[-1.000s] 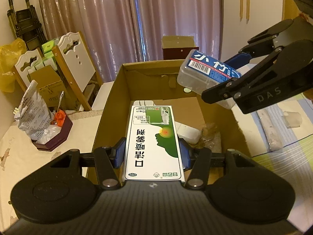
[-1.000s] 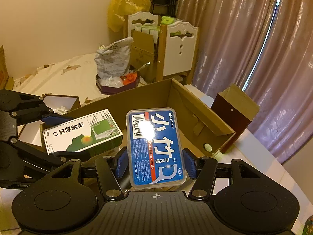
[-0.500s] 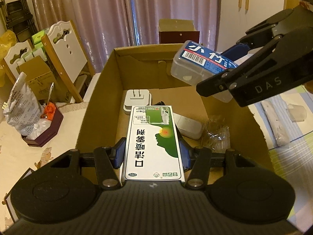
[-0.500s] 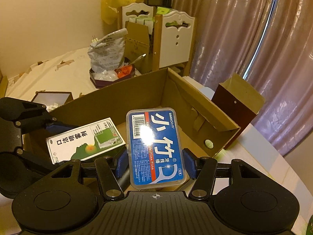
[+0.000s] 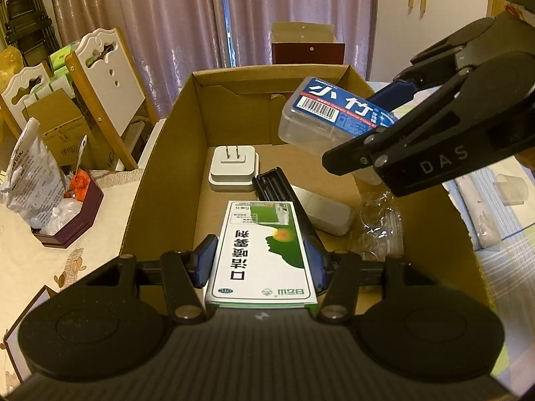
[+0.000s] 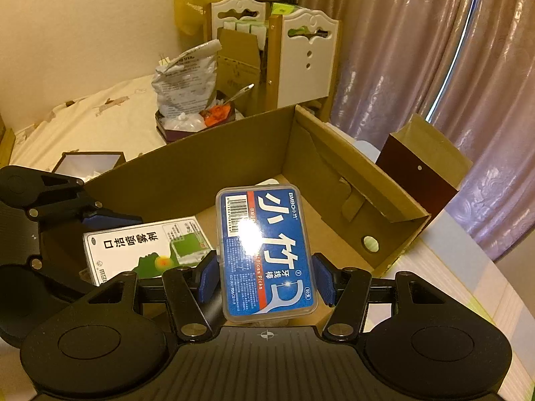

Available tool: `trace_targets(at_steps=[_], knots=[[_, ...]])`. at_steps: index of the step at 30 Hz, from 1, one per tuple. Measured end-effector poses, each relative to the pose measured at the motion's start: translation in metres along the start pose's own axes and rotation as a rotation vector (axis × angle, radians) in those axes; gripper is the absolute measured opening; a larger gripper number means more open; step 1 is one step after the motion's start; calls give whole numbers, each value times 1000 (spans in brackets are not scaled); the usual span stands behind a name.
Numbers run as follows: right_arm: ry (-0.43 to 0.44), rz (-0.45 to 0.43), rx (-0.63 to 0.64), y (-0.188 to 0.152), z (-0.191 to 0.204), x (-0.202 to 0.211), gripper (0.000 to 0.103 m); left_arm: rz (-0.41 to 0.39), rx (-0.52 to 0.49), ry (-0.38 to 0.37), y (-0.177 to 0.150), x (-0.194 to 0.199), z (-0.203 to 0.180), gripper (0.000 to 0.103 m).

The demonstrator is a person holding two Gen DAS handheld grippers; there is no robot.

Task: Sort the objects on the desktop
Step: 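Open the left tool to drop the medicine box while the right tool drops the toothpick case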

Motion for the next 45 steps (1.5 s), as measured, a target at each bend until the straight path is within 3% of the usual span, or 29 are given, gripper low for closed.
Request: trace_targets(at_steps=[45], knots=[[5, 12, 20, -6, 11, -17, 58, 2, 22, 14, -8, 13, 5, 51]])
Point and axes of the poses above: each gripper's, at about its wrist camera, not at the fingertips, and x roughly against the way its jaws point, z to its left, y to its top, the point moved 7 cm from there along -x, roughly the way its jaws point, and after that the axes turned 4 degrees about -y, right-handed, at the moved point
